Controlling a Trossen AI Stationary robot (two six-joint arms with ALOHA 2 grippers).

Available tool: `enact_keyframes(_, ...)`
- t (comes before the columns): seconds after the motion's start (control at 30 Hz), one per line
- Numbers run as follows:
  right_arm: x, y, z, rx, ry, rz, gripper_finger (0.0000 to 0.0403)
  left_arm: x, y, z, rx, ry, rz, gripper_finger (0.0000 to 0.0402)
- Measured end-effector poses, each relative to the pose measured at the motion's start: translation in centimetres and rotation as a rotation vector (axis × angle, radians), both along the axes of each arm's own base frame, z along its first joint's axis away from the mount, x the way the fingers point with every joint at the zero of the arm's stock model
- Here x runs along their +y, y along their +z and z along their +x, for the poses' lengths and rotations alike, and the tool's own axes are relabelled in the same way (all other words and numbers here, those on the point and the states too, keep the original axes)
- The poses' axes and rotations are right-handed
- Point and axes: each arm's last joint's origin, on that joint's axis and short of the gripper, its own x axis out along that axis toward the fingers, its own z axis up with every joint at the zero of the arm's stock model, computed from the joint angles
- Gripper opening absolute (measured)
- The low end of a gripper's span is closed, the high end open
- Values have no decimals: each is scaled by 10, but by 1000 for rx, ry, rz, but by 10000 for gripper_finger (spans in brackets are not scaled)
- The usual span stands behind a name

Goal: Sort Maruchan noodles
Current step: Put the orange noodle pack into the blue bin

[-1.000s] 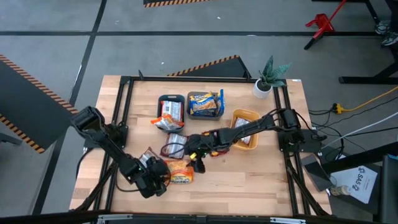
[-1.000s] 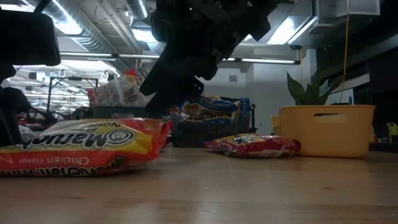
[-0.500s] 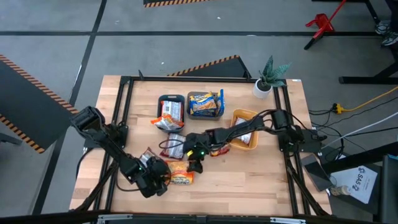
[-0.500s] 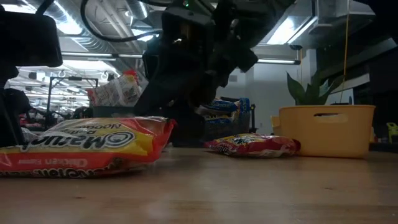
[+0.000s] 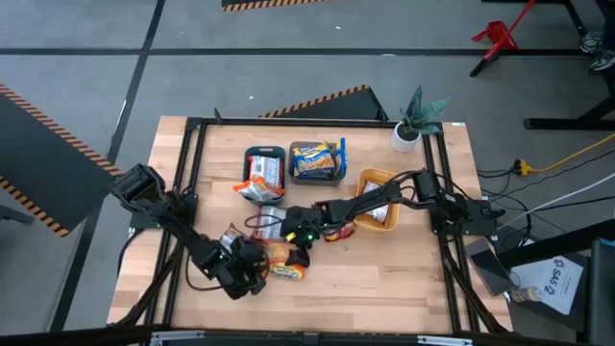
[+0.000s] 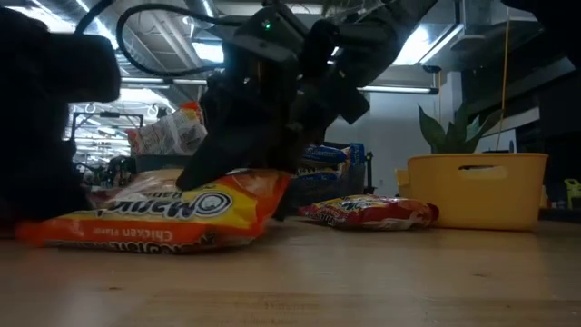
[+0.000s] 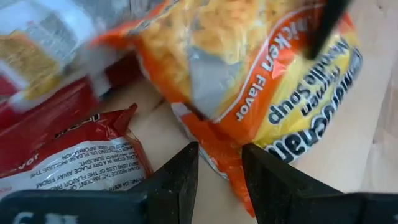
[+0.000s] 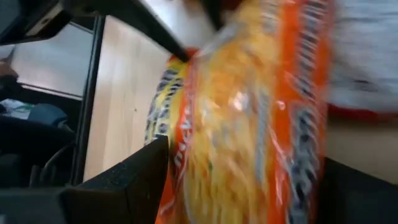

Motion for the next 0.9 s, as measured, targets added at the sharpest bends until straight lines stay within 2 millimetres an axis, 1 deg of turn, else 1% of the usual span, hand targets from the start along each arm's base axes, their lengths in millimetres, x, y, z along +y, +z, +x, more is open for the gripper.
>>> enact_keyframes(0.2,3,-4,0,2,37,24,264,5,0,5,2,10,6,119)
enact_keyframes(0.3,3,-4,0,3,36,26,250,7,0,6,3,13,9,119)
enact_keyframes(0.37,3,-4,0,7,39,29,227,8,0,7,2,16,8,119)
enact_keyframes(0.53,4,-4,-1,15,61,57,145,8,6,6,-13,18,-12,119)
enact_keyframes(0.63,5,-3,-1,27,76,91,106,9,18,5,-40,17,-35,119)
enact_keyframes(0.73,5,2,-2,26,93,112,88,12,34,2,-83,25,-48,119)
enact_keyframes(0.8,7,9,-4,30,106,122,85,17,49,-2,-120,39,-55,119)
enact_keyframes(0.9,7,31,-6,-16,117,138,85,25,72,-11,-165,48,-63,119)
